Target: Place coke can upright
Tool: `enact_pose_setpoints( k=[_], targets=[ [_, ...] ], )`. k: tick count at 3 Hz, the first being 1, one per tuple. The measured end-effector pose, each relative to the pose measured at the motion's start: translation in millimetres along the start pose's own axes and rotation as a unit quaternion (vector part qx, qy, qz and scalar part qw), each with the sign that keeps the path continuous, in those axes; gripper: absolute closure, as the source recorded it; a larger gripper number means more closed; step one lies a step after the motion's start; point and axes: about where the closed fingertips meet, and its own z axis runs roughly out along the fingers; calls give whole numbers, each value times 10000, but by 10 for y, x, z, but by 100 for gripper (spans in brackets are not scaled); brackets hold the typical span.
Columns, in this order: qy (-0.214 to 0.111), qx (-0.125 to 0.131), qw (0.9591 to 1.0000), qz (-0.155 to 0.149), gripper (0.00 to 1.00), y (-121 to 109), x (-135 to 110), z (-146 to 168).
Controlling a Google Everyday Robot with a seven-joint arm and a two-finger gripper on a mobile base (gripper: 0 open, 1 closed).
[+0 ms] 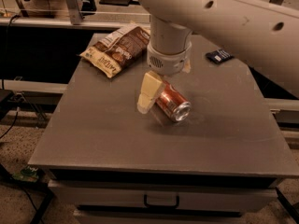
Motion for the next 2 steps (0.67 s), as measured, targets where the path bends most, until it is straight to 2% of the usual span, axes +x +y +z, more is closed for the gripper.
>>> enact_pose_setpoints(
  k=[1,2],
  targets=[
    [94,-26,9999,62,0,-24,-61,111],
    [124,-41,9999,42,17,-22,-117,167]
  ],
)
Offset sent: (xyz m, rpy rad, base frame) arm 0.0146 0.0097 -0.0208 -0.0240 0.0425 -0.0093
